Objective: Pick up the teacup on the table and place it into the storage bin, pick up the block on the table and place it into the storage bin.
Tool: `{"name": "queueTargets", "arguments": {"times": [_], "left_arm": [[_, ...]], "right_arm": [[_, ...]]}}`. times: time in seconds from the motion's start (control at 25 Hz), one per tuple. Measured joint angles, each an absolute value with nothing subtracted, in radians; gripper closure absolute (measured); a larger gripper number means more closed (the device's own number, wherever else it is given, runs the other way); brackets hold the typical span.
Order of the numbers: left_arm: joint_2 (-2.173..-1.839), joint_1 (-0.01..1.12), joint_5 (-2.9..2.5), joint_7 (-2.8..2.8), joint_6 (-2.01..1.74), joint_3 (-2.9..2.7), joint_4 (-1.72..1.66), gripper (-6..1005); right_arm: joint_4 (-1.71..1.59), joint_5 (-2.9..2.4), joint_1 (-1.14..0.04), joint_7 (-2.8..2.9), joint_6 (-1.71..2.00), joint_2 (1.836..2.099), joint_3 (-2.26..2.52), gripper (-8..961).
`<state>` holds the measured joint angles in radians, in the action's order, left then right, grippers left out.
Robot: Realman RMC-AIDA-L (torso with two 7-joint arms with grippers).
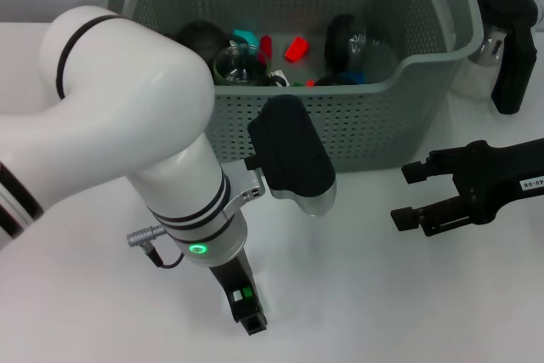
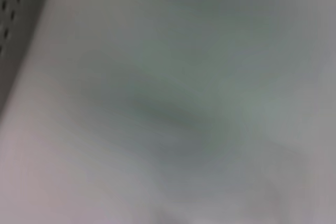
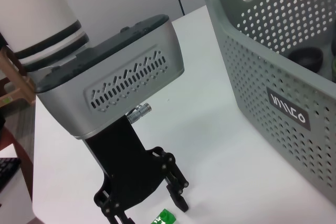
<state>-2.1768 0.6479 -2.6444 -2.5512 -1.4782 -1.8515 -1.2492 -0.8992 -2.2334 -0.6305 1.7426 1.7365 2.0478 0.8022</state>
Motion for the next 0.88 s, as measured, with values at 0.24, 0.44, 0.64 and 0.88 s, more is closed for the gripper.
{"name": "queueTargets", "arguments": {"times": [0.24, 0.44, 0.64, 0.88], "left_arm": [[-2.177, 0.652, -2.644, -2.551, -1.477, -1.852, -1.24, 336], [-2.177, 0.653, -2.645, -2.551, -1.477, -1.853, -1.239, 378], [-2.177, 0.655, -2.645, -2.551, -1.477, -1.854, -1.239, 419], [-2.177, 0.66, -2.645, -2.551, -1.481, -1.858, -1.241, 469]], "right_arm": [[-0.899, -2.233, -0.63, 1.743, 1.736, 2.048, 0.802, 26], [-0.899, -2.233, -0.63, 1.743, 1.736, 2.048, 0.802, 26], [-0.899, -2.233, -0.63, 1.743, 1.736, 2.048, 0.802, 26], [-0.899, -2.233, -0.63, 1.743, 1.735, 2.048, 0.802, 26]]}}
